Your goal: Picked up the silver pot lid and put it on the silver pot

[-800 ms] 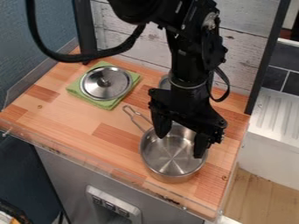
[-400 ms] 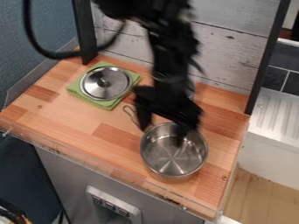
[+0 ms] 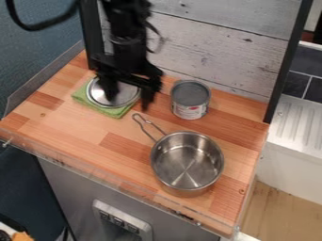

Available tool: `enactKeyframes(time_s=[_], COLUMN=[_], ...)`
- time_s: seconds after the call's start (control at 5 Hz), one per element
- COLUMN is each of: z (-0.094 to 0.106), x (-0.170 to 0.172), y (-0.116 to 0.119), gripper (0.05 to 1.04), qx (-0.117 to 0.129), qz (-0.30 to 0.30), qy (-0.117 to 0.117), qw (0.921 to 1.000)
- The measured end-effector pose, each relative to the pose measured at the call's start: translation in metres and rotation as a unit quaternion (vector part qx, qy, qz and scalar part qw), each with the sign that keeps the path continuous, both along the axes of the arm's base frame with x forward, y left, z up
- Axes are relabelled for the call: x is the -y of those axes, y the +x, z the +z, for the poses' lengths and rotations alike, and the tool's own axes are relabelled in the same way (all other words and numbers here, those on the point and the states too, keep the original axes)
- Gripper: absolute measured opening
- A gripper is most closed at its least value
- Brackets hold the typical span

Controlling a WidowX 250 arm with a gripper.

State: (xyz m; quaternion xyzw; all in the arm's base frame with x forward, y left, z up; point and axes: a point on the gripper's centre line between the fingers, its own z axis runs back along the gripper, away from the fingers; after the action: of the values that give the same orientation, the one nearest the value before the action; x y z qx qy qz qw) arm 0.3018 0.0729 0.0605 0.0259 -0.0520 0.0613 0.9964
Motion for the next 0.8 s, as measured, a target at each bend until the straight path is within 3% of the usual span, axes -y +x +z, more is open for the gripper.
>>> enactKeyframes(time_s=[0.4,0.8], z=[-0.015,-0.043], x=[-0.053,-0.071], y=[0.028,0.055], gripper=[1.001,1.001], qx=[-0.001,-0.012], qz=[0.016,0.025], qy=[0.009,-0.003], qw=[0.9998,0.9996])
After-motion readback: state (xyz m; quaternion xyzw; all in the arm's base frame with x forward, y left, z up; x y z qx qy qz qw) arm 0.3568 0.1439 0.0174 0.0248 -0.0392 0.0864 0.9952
